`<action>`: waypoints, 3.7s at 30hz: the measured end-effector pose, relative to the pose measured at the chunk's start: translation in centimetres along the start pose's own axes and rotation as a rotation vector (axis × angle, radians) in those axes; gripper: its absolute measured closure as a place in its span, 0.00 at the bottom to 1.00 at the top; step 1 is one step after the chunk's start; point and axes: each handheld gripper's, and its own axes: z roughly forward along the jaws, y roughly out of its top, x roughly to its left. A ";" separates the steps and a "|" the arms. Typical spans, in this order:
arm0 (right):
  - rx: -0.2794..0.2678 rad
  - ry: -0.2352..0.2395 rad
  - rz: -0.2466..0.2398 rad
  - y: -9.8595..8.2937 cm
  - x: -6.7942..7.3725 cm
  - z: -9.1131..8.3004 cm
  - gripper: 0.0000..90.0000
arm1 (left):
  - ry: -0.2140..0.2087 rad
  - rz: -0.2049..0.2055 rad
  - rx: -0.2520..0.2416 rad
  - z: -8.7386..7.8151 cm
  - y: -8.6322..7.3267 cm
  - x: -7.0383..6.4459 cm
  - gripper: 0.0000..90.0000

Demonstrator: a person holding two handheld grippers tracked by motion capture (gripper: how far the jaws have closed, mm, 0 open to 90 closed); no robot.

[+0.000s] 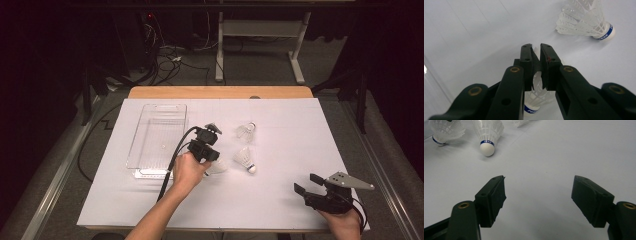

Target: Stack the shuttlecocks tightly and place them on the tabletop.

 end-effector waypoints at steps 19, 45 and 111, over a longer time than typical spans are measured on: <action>0.000 0.001 -0.001 0.0 0.0 0.0 0.31 | -0.012 0.066 -0.042 -0.7 -0.2 0.1 0.98; 0.001 0.002 0.001 0.0 -0.1 0.0 0.31 | 0.038 0.122 -0.121 -2.6 3.2 1.5 0.98; 0.010 0.013 0.010 -0.1 -0.1 0.2 0.31 | 0.143 0.112 -0.060 3.4 7.1 4.2 0.92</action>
